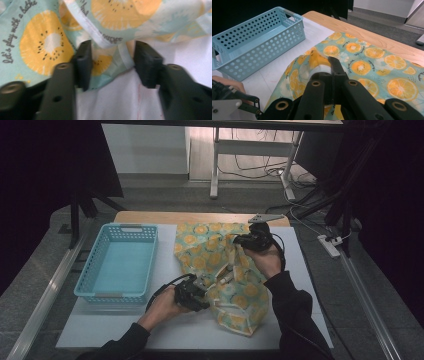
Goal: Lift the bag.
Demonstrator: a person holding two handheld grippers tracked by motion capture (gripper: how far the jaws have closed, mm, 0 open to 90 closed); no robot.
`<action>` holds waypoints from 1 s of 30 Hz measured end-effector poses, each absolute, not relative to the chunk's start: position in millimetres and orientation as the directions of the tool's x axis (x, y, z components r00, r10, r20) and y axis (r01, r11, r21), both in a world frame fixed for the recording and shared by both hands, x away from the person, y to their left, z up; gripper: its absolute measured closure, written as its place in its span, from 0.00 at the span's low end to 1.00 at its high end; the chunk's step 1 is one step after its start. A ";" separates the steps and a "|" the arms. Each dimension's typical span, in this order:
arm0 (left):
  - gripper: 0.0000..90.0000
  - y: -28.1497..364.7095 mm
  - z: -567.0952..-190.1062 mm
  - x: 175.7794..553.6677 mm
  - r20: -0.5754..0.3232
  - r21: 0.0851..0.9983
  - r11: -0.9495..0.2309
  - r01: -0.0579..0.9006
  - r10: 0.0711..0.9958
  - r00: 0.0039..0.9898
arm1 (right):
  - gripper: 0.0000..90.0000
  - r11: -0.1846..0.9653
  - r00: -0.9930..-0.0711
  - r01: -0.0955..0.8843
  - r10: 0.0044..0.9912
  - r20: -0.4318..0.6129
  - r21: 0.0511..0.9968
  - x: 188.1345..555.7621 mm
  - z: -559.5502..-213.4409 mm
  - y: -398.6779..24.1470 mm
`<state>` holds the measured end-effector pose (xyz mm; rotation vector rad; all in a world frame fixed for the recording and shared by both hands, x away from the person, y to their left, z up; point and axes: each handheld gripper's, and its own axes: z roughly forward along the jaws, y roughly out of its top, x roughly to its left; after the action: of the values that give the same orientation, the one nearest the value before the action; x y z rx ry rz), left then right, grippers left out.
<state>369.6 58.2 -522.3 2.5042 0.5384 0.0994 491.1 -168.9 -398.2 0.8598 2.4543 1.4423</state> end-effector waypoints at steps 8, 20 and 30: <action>0.99 56.3 -521.0 371.6 -0.079 0.535 -0.754 0.382 0.406 0.911 | 1.00 0.361 -0.817 0.394 0.558 0.143 0.845 490.8 -396.8 -171.0; 1.00 68.7 -492.4 369.0 -0.188 0.622 -0.627 0.468 0.462 0.867 | 1.00 0.362 -0.815 0.399 0.561 0.145 0.843 492.5 -395.1 -172.3; 1.00 79.6 -460.8 371.0 -0.228 0.706 -0.533 0.466 0.453 0.862 | 1.00 0.360 -0.827 0.381 0.544 0.140 0.852 492.0 -381.6 -166.1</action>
<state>371.0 79.6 -460.8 2.2085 0.6621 -0.0217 492.0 -166.1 -381.6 0.8418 2.4489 1.4642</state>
